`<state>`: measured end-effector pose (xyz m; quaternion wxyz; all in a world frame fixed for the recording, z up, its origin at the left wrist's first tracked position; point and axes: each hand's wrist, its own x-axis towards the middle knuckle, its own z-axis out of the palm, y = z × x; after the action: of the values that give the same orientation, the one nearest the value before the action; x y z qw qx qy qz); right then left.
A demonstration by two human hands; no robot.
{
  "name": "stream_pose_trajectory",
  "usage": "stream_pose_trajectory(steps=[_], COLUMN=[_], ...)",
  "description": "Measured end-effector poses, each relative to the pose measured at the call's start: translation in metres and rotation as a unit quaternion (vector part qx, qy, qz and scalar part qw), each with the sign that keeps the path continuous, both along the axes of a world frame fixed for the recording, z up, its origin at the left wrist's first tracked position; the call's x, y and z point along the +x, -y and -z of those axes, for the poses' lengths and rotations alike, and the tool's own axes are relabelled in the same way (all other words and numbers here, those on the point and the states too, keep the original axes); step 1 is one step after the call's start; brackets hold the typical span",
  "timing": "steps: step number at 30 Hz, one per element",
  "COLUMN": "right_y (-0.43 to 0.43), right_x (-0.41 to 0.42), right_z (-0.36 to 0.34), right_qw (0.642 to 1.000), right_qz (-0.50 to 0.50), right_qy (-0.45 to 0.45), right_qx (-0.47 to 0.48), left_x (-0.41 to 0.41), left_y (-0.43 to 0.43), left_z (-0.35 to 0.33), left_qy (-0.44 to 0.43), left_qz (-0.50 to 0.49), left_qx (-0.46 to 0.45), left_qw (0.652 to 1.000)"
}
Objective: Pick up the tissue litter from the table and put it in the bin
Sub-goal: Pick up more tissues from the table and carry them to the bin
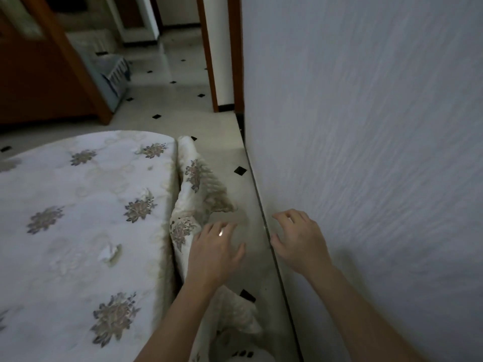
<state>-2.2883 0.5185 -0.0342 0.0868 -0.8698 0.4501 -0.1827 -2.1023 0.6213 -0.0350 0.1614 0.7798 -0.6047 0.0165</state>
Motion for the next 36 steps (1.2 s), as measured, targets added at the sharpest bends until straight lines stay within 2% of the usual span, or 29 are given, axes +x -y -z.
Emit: stream_pose_trajectory(steps=[9,17,22,31,36], right_y=[0.074,0.165,0.192,0.166,0.152], right_x=[0.081,0.209,0.302,0.422,0.463], right_z=[0.000,-0.003,0.002,0.019,0.040], right_qw=[0.997,0.987,0.966,0.899,0.845], right_qz=[-0.070,-0.159,-0.253,-0.436,-0.531], right_qy=[-0.012,-0.031,-0.045,-0.046,-0.060], right_qx=[0.003,0.003,-0.011,0.010,0.008], left_x=[0.054,0.162,0.229,0.278,0.273], left_y=[0.058,0.132,0.135,0.073,0.026], left_z=[0.009,0.022,0.031,0.040,0.055], left_qy=[-0.007,-0.024,-0.039,-0.071,-0.091], left_qz=[-0.061,-0.140,-0.219,-0.405,-0.513], left_qx=[-0.001,-0.039,-0.029,-0.048,-0.011], left_qw=[0.998,0.989,0.974,0.910,0.854])
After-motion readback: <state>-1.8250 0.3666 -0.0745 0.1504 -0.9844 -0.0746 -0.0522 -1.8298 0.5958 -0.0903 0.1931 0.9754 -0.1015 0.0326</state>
